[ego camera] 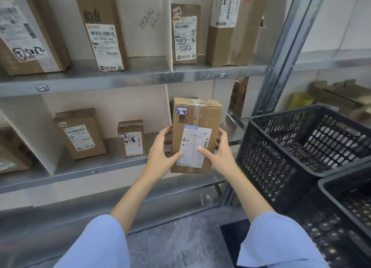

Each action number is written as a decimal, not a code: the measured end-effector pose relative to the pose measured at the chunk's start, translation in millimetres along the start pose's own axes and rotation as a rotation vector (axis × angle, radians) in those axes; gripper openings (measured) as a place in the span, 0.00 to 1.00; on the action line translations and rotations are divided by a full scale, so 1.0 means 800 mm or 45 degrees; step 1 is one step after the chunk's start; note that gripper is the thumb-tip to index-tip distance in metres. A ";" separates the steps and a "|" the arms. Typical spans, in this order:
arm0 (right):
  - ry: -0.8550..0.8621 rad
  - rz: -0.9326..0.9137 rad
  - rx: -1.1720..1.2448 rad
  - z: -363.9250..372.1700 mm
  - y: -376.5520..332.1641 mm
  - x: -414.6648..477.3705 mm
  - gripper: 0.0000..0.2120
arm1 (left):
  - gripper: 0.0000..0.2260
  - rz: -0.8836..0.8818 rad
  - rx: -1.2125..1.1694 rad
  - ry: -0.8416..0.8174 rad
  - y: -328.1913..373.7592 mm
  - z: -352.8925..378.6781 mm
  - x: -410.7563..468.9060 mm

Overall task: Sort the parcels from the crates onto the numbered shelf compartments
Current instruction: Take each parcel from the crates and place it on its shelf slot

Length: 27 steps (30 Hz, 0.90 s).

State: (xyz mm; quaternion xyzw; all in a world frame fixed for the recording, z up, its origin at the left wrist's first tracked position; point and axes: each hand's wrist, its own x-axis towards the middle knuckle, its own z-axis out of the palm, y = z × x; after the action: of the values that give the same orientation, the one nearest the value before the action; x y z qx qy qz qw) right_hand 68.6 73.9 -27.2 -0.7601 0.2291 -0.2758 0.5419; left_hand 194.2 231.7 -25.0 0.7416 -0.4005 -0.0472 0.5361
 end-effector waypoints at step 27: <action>0.231 0.188 -0.066 -0.122 0.236 0.297 0.41 | 0.29 0.020 1.136 -0.016 -0.072 0.156 0.199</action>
State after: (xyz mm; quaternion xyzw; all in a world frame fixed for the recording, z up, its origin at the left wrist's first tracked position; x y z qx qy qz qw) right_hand 171.0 -206.0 -140.8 -0.7269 0.3397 -0.2968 0.5178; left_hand 270.3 40.5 -68.7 0.8970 -0.3903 0.1299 0.1617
